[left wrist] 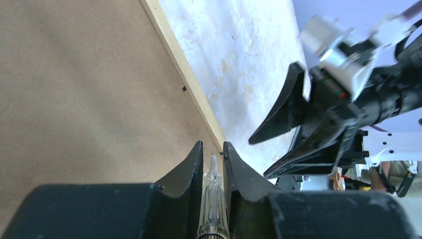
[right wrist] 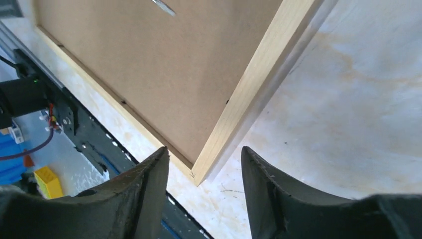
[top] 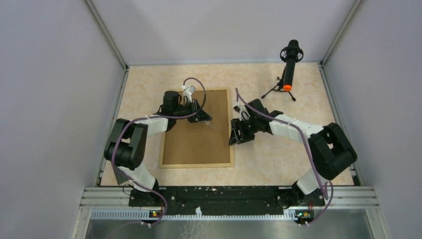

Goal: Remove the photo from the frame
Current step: Adjust the photo frame at the center of the board, then adjust the screwdriver, then release the photo frame item from the photo frame.

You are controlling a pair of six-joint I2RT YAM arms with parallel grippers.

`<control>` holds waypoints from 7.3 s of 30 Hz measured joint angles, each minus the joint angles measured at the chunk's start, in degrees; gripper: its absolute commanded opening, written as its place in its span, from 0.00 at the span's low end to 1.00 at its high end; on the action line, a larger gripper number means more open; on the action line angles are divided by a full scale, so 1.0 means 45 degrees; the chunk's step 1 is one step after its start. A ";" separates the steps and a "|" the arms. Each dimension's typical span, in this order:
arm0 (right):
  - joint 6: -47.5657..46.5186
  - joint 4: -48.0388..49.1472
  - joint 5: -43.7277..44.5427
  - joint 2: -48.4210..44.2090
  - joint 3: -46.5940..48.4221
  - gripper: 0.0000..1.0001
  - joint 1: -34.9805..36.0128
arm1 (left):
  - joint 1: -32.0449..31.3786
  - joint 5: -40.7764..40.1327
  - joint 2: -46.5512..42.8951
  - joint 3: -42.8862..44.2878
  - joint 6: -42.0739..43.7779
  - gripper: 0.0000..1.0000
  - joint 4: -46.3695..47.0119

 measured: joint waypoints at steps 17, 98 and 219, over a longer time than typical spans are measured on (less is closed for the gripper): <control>-0.6232 0.2346 0.0199 -0.0714 0.2433 0.95 -0.1030 | 0.0000 0.1107 0.0282 0.1141 -0.2268 0.00 0.1438; -1.1754 0.0097 -0.3861 0.2701 0.5319 0.00 0.0141 | 0.0325 0.4983 0.1195 0.1132 -0.3109 0.41 0.0228; -1.3187 -0.1015 -0.1073 0.4566 0.4794 0.42 -0.1554 | -0.0185 0.1783 0.4522 0.2535 -0.1870 0.00 -0.0641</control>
